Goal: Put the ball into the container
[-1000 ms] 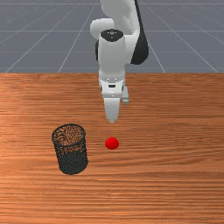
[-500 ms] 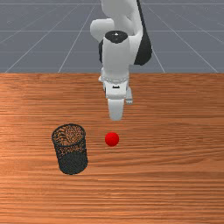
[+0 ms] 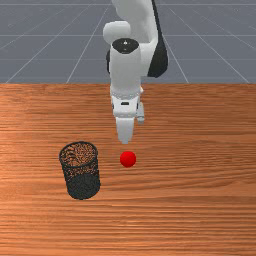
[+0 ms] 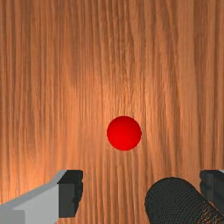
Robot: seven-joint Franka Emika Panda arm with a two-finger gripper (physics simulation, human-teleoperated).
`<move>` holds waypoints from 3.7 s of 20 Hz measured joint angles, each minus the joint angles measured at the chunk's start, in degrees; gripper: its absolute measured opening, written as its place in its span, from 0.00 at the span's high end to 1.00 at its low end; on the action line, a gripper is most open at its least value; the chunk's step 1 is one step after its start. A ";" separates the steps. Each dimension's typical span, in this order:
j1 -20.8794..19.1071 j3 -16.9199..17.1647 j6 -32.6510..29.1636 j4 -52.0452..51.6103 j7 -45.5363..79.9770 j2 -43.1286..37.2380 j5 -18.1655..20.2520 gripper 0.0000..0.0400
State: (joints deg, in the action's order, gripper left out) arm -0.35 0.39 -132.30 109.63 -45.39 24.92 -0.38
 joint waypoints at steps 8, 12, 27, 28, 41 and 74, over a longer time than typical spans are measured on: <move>-0.01 0.00 -4.96 -0.90 0.04 7.16 0.00 0.00; -0.01 0.00 -5.36 -1.80 0.05 9.17 0.00 0.00; 0.63 -0.04 -8.70 -4.02 1.23 14.90 0.16 0.00; 0.79 -0.03 -8.70 -4.02 1.57 14.90 0.21 0.00; 1.14 -0.17 -7.96 -2.68 1.63 11.54 0.07 0.30; -3.07 1.88 4.06 -2.33 -7.06 -3.91 -1.05 0.30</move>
State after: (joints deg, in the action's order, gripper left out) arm -3.41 2.26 -128.24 107.30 -52.46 21.00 -1.42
